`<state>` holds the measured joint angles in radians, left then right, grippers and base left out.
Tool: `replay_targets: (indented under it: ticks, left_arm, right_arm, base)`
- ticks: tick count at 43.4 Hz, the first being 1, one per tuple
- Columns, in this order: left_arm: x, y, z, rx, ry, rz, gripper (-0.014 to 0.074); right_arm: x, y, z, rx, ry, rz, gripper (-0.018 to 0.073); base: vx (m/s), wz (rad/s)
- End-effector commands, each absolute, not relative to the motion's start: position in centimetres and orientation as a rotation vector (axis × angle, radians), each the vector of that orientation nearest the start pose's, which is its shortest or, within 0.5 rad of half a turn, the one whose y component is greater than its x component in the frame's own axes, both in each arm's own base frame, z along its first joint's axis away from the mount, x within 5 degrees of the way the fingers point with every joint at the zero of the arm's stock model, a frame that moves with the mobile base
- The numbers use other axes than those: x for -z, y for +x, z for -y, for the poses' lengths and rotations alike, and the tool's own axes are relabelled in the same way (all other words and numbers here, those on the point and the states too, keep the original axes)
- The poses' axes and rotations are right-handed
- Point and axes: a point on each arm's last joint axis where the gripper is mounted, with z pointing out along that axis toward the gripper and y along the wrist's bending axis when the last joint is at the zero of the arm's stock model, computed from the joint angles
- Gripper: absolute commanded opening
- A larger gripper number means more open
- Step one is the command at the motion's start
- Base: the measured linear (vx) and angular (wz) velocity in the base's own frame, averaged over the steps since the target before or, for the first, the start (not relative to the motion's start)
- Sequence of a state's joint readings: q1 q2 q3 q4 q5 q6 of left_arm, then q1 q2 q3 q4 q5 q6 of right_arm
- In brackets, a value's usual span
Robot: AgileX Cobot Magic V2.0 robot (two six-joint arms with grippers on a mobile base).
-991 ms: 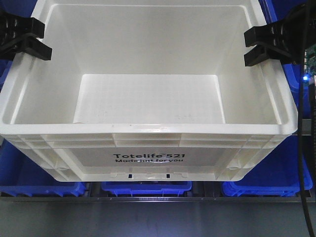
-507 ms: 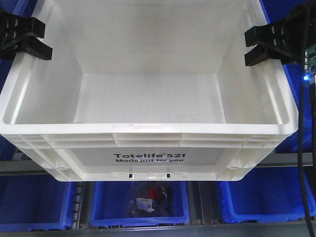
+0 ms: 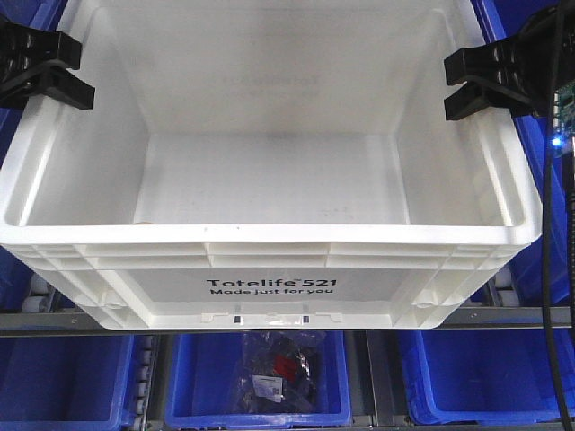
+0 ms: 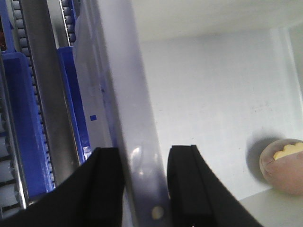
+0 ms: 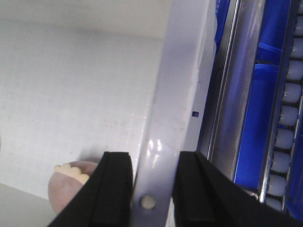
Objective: Place moving items into box and shelve
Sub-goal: 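Hold the crate level over the roller shelf between the blue bins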
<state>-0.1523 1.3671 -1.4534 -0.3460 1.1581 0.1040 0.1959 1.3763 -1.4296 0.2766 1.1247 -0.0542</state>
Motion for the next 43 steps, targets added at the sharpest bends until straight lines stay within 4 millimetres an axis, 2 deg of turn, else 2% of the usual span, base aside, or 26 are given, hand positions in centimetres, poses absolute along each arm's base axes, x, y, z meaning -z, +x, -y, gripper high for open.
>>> replay_targets:
  ticks: [1,43]
  left_arm:
    - [-43.80,25.21,8.59,0.723,0.248,-2.300,-0.0003]
    - [-43.79,25.19,8.60,0.725,0.248,-2.302,-0.0003]
  right_arm:
    - [-42.59,26.02,-8.90,-0.616,-0.236,-2.320,0.0000]
    - [-42.60,26.02,-8.90,-0.616,-0.235,-2.319,0.0000]
  base:
    - [0.04,-0.03]
    - [0.00,0.00]
